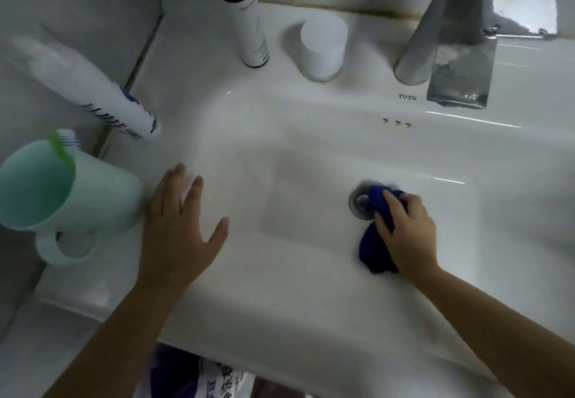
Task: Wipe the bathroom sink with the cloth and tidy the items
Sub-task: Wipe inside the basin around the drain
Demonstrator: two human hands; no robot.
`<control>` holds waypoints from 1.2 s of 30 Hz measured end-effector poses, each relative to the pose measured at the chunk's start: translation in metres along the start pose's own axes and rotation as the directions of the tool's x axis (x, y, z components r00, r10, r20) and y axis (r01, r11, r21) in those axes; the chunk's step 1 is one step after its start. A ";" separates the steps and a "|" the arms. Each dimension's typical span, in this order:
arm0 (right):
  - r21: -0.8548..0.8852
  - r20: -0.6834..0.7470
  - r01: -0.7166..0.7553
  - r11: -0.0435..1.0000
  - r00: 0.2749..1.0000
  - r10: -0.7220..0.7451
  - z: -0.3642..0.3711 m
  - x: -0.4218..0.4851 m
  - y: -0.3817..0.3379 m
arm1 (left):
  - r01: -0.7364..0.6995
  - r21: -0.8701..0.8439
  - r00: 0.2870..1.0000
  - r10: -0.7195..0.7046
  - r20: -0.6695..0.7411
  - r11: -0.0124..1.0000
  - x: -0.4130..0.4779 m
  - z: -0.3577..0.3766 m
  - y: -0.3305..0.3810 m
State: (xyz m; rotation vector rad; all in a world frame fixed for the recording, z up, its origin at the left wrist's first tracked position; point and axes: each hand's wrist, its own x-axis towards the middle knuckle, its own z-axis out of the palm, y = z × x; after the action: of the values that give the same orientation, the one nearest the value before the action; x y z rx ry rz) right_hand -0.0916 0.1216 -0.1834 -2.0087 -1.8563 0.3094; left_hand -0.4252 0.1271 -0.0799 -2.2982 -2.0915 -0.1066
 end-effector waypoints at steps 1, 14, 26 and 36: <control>0.006 -0.025 -0.114 0.993 0.993 0.114 -0.002 0.009 0.005 | 0.005 -0.015 1.000 -0.005 -0.010 1.000 0.000 0.000 0.001; 0.172 0.021 0.320 0.932 0.944 -0.328 0.071 0.023 -0.124 | 0.005 -0.087 0.999 -0.008 -0.040 0.996 -0.001 -0.001 0.002; 0.264 -0.065 0.112 0.958 0.993 -0.098 0.092 0.061 -0.171 | 0.035 -0.184 0.999 -0.040 -0.023 0.982 -0.002 -0.001 0.003; 0.209 0.043 0.464 0.860 0.875 -0.483 0.081 0.040 -0.145 | 0.024 -0.186 1.000 -0.026 -0.007 0.982 -0.002 -0.001 0.002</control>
State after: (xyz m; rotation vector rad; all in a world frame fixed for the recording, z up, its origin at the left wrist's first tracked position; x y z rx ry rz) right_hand -0.2521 0.1788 -0.1912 -1.3693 -2.2090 0.4255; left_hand -0.4237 0.1250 -0.0794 -2.3649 -2.1933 -0.3263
